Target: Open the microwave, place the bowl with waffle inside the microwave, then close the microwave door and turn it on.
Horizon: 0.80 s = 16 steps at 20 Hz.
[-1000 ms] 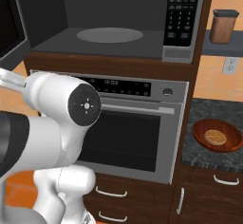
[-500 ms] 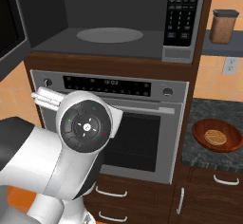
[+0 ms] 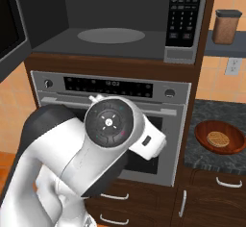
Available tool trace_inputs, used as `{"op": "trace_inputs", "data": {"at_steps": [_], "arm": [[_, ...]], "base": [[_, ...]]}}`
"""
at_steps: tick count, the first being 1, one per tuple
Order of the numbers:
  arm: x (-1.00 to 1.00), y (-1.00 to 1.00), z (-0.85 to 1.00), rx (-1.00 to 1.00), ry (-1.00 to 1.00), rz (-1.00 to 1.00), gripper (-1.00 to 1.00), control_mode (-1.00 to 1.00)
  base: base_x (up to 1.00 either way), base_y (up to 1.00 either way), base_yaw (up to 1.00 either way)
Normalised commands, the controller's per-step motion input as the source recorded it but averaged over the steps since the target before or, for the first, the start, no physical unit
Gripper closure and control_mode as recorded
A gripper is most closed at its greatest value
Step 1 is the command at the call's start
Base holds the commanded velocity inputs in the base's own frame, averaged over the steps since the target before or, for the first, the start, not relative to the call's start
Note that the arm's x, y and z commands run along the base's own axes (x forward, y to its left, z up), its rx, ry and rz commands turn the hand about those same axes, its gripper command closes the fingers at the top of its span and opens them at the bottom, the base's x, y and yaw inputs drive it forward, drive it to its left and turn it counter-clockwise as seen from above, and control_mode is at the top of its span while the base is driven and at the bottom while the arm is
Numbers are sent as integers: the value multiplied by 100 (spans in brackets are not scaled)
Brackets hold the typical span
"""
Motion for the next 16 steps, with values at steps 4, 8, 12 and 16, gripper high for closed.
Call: {"op": "trace_inputs", "data": {"at_steps": [4, 8, 12, 16], "arm": [[38, -100, -54, 2, 10, -13, -100, -100], [29, -69, -31, 11, 16, -1, -100, -100], [44, -84, -36, 13, 11, -2, -100, -100], [57, -86, -29, 13, 2, -6, -100, -100]], "base": [[0, 0, 0], [0, 0, 0], [0, 0, 0], [0, 0, 0]]}}
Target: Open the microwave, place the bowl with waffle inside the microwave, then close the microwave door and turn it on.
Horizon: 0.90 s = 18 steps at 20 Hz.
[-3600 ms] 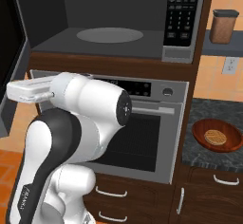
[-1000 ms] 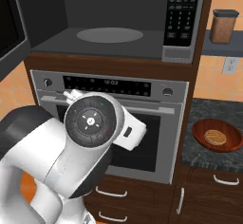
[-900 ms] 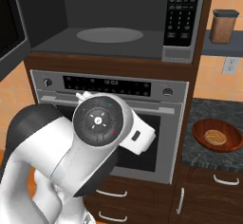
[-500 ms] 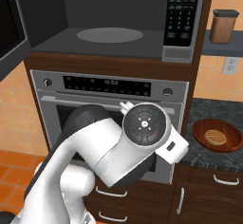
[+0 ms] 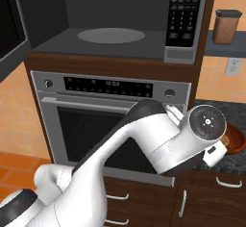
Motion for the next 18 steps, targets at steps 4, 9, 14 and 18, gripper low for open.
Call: {"op": "trace_inputs", "data": {"at_steps": [4, 9, 14, 18], "arm": [[74, -82, -47, 6, 1, -7, -100, -100], [81, -90, -54, 8, 3, -5, -100, -100], [24, -33, -24, 2, 1, -1, -100, -100], [0, 0, 0, 0, 0, 0, -100, -100]], "base": [[0, 0, 0], [0, 0, 0], [0, 0, 0], [0, 0, 0]]}}
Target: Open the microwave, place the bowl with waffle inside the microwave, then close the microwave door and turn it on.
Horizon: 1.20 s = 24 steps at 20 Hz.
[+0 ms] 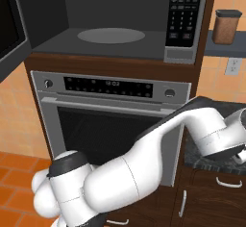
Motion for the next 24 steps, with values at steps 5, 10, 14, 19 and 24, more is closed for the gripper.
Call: {"op": "trace_inputs", "data": {"at_steps": [5, 10, 14, 19, 24], "arm": [[12, -10, -24, 1, 6, 0, -100, -100], [28, -12, -38, 6, 11, 0, -100, -100], [28, -11, -35, 6, 5, 0, -100, -100], [30, -17, -33, 7, 0, 0, -100, -100], [16, -29, -12, 2, 5, 0, -100, -100]], "base": [[0, 0, 0], [0, 0, 0], [0, 0, 0], [0, 0, 0], [0, 0, 0]]}}
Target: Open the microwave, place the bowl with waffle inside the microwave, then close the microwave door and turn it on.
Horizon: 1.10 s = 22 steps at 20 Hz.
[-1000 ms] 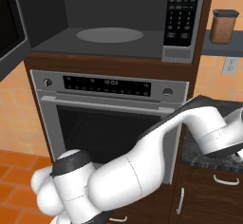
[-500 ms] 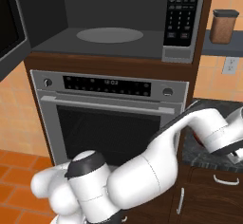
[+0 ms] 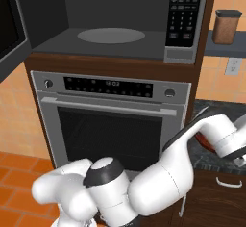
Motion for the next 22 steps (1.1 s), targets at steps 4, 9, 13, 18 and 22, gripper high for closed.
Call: {"op": "trace_inputs", "data": {"at_steps": [4, 9, 13, 18, 22], "arm": [[20, -16, -19, 11, 1, 0, -100, -100], [37, -15, -30, 10, 1, -1, -100, -100], [31, -15, -25, 5, 6, -1, -100, -100], [32, -16, -29, 3, 5, -1, -100, -100], [33, -21, -35, 3, 2, -1, -100, -100]], "base": [[0, 0, 0], [0, 0, 0], [0, 0, 0], [0, 0, 0], [0, 0, 0]]}}
